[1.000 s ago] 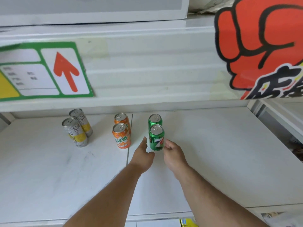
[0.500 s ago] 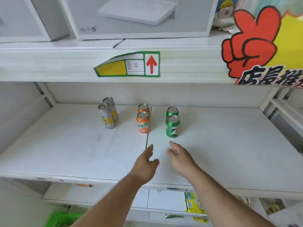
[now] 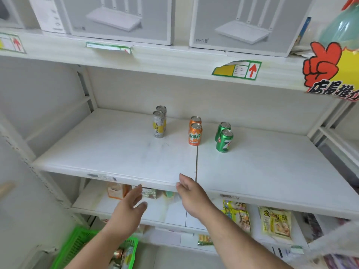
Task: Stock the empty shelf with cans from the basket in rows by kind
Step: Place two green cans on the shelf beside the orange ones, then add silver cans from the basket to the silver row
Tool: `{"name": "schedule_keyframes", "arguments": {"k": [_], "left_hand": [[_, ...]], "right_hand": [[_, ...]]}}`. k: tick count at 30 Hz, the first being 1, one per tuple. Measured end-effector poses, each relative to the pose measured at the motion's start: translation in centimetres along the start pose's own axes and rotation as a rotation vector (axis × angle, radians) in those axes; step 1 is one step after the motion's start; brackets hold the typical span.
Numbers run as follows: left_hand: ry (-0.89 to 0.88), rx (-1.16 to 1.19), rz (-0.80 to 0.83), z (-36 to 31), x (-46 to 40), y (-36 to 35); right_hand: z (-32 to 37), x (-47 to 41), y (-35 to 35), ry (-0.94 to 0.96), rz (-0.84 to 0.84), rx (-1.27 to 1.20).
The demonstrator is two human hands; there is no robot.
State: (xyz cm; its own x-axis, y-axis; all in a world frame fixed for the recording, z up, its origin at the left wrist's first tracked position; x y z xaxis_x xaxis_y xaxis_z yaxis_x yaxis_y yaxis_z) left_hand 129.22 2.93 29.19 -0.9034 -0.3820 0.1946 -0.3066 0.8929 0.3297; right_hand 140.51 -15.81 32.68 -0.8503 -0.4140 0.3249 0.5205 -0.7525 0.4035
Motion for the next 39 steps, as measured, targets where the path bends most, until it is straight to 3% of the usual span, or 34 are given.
{"name": "schedule_keyframes", "arguments": {"k": [7,15,21,28,39], "left_hand": [[0.113,0.006,-0.079,5.1,5.6,5.6],[0.444,-0.025,-0.380,13.1,10.8,12.4],[0.606,-0.077,-0.495,16.8,13.4,13.5],[0.735,-0.032,-0.406,21.8,13.2,14.1],[0.668,-0.047,-0.104,32.3,5.0,24.1]], "right_hand": [[0.0,3.0,-6.4,0.022,0.103,0.080],[-4.8,0.2,-15.4,-0.074,0.352,0.162],[-8.1,-1.9,-22.0,-0.134,0.545,0.250],[-8.5,-4.2,-25.4,-0.172,0.570,0.336],[-9.5,-6.8,-36.2,-0.381,0.356,0.387]]}}
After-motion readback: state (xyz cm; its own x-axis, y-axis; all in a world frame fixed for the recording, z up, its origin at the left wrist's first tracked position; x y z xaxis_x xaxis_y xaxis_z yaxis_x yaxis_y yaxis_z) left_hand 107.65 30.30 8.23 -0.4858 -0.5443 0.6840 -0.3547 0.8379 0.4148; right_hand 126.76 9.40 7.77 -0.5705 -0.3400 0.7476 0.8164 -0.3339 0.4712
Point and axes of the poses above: each hand's wrist, its own x-axis away from the middle knuckle, its own y-axis out of the back of the hand, z = x × y, the point moved 1 cm from there along -x, towards the middle knuckle, and after that the axes turned 3 degrees about -y, right-handed, at the moved point
